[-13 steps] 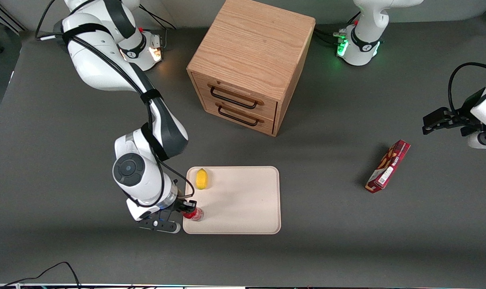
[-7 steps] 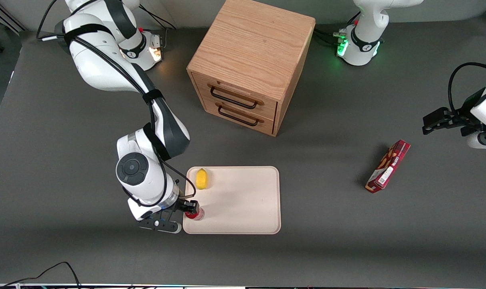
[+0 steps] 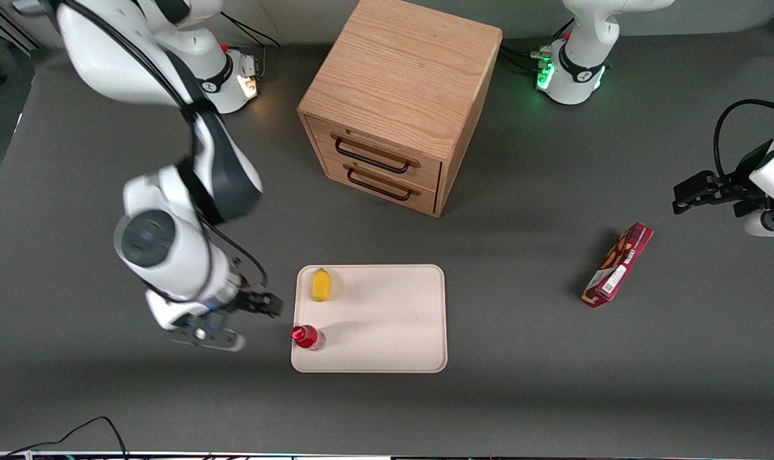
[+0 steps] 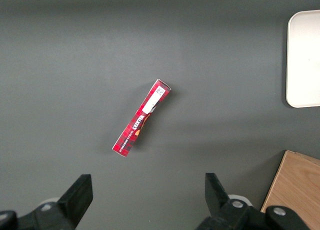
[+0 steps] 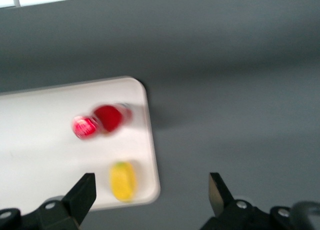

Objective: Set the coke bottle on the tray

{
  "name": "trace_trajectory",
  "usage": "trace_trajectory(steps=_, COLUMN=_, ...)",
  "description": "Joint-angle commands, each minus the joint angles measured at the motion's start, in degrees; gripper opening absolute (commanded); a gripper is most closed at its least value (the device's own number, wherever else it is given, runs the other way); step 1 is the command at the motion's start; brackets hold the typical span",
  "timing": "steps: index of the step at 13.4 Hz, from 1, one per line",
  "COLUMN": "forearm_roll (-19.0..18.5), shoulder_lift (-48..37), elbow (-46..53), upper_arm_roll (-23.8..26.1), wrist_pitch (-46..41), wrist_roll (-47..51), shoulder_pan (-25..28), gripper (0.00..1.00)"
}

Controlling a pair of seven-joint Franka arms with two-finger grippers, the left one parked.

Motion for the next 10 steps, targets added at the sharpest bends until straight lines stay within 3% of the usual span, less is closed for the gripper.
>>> trace_trajectory(steps=1, forearm_roll=4.5, shoulder_lift=-22.1, elbow=-22.7, upper_arm_roll=1.2, wrist_pitch=-0.8, wrist_roll=-10.9, shoulder_pan=-6.0, gripper=1.00)
trace_trajectory(steps=4, forearm_roll=6.4, shoulder_lift=-34.2, elbow=-30.6, upper_arm_roll=0.3, wrist_pitch=-4.8, wrist_roll=-15.2, shoulder_pan=-9.3, gripper=1.00)
trace_trajectory(steps=10, forearm_roll=7.3, shoulder_lift=-34.9, elbow=-24.2, upper_arm_roll=-0.5, wrist_pitch=-14.2, wrist_roll=-17.9, shoulder_pan=-13.6, gripper=1.00)
